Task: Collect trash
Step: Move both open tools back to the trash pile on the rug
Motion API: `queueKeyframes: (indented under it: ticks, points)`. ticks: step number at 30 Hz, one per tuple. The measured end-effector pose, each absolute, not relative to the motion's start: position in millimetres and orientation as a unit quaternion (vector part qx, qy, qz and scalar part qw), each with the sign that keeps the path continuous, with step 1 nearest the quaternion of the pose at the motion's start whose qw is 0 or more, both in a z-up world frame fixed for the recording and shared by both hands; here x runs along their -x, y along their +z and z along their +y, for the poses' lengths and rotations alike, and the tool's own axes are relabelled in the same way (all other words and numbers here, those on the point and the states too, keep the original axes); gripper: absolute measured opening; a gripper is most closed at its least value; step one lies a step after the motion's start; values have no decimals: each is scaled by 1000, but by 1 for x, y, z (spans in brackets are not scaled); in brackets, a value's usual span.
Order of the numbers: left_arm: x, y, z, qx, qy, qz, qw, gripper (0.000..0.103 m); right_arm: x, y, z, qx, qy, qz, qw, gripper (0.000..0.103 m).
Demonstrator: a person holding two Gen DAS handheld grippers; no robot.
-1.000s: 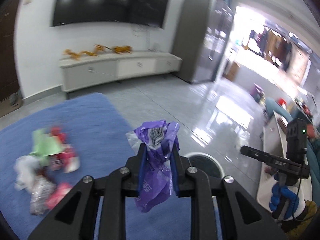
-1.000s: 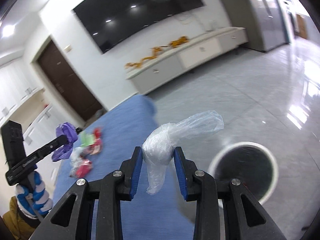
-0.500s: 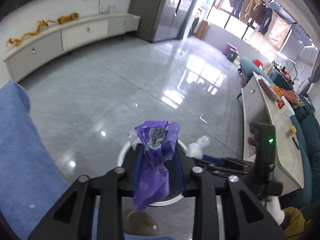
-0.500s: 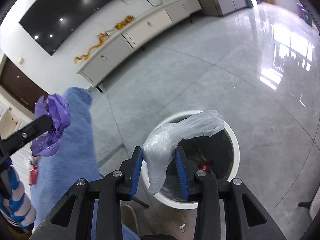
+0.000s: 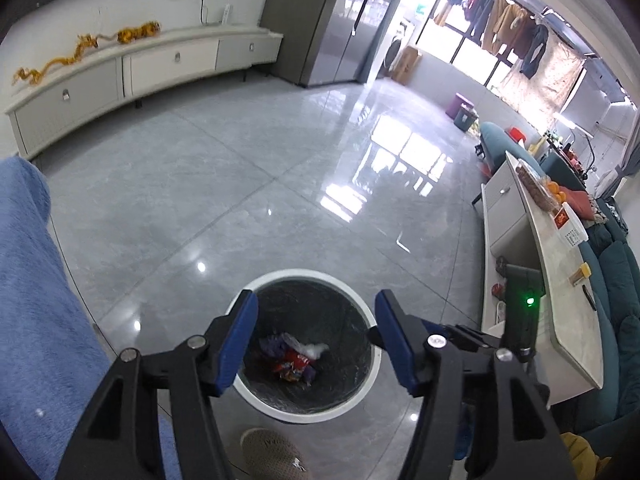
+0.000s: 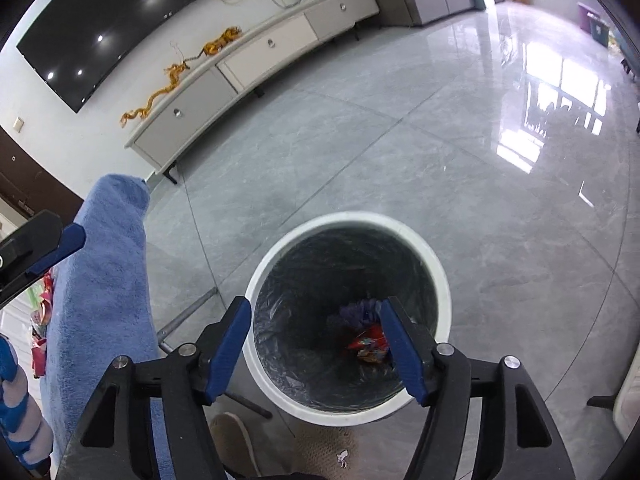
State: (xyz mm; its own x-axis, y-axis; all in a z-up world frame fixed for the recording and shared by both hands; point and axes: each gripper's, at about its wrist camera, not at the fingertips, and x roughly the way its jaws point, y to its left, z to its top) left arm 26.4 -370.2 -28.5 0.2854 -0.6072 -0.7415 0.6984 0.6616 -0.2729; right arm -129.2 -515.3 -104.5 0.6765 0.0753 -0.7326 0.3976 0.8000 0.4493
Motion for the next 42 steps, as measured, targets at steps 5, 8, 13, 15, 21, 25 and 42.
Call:
queueKeyframes:
  ticks: [5, 8, 13, 15, 21, 25, 42]
  points:
    - [-12, 3, -345, -45, -396, 386, 832, 59, 148, -59, -505, -265, -122, 342, 893, 66]
    - [-4, 20, -324, -28, -383, 361, 850, 59, 163, -26, -491, -235, -144, 302, 913, 67]
    - [13, 48, -278, -14, -350, 309, 884, 59, 191, 30, -460, -199, -155, 222, 942, 86]
    - [18, 57, -264, -10, -343, 296, 891, 59, 198, 51, -446, -186, -161, 201, 948, 92]
    - [39, 86, -208, 5, -327, 254, 910, 59, 221, 105, -396, -139, -164, 145, 966, 101]
    - [52, 103, -167, 16, -312, 228, 922, 59, 235, 130, -369, -152, -138, 108, 973, 103]
    - [79, 123, 25, 25, -207, 195, 958, 59, 241, 179, -268, -152, 5, 87, 985, 103]
